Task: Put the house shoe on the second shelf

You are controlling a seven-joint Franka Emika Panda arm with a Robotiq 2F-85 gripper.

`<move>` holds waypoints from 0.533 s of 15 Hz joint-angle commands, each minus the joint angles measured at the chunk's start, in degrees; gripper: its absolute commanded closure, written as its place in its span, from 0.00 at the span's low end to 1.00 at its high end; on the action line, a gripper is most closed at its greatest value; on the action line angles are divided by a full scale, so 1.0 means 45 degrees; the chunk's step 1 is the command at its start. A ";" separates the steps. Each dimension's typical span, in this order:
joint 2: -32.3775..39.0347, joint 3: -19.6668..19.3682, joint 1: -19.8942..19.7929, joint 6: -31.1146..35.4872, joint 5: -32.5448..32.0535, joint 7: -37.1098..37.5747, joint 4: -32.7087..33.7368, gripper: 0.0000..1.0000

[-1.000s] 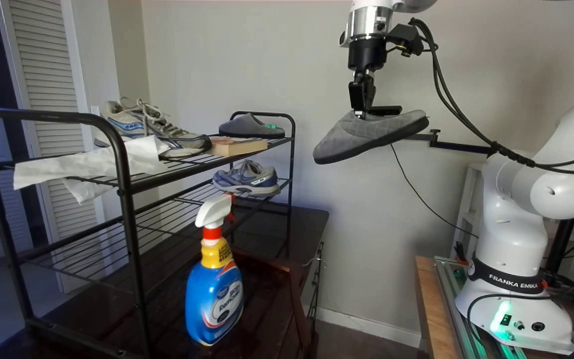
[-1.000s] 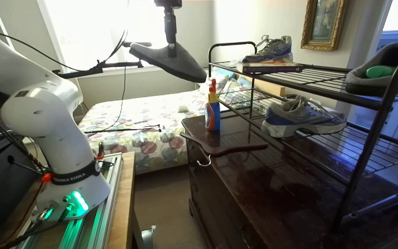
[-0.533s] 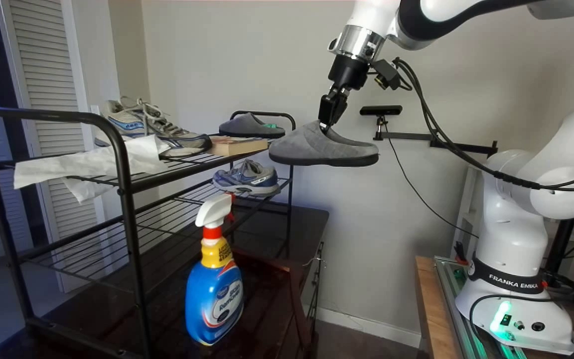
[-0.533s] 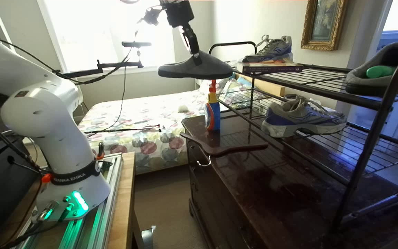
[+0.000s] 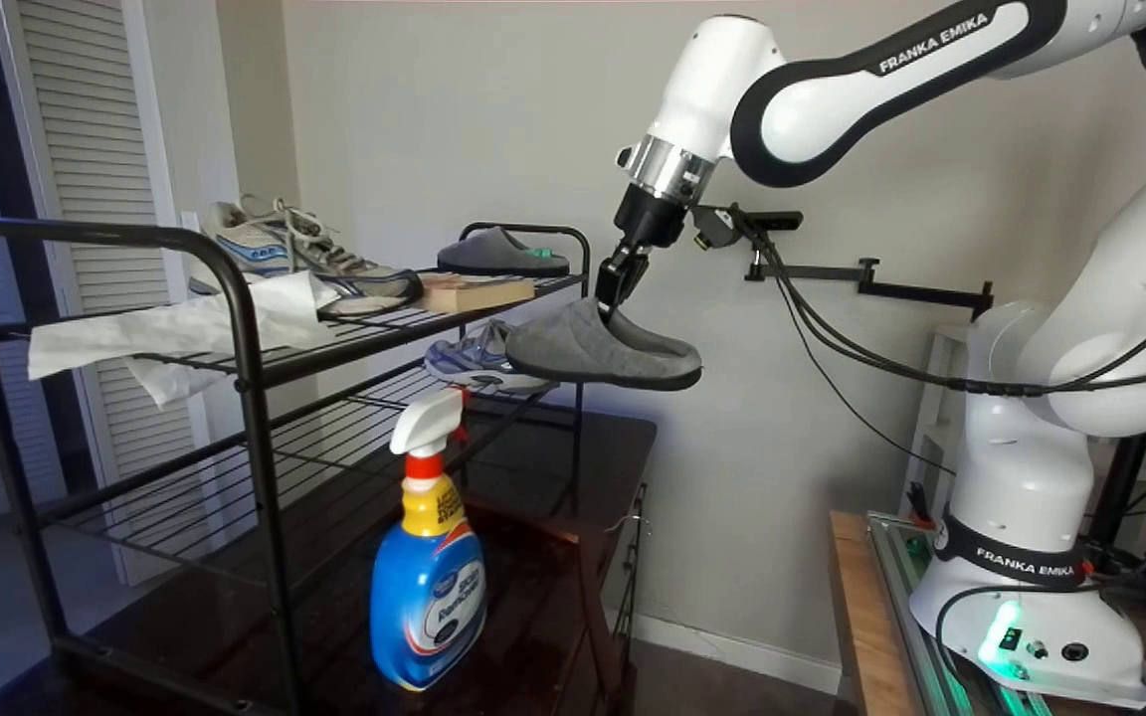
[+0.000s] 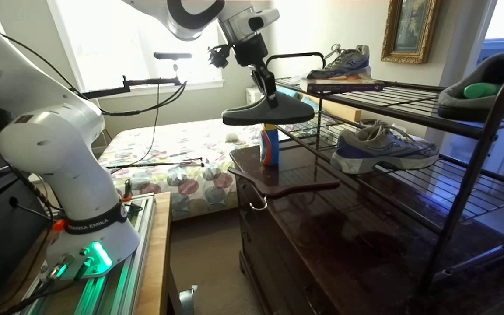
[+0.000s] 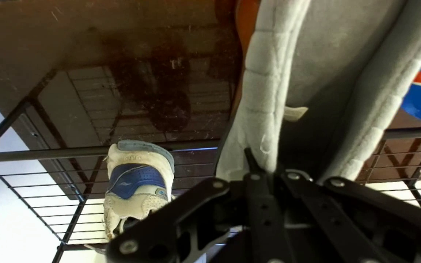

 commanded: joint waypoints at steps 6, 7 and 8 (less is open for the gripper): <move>0.2906 0.0183 -0.0597 0.2844 -0.0583 0.0587 0.0855 0.99; 0.3117 0.0213 -0.0723 0.3212 -0.0641 0.0861 0.1019 0.99; 0.3292 0.0217 -0.0838 0.3469 -0.0691 0.1082 0.1170 0.99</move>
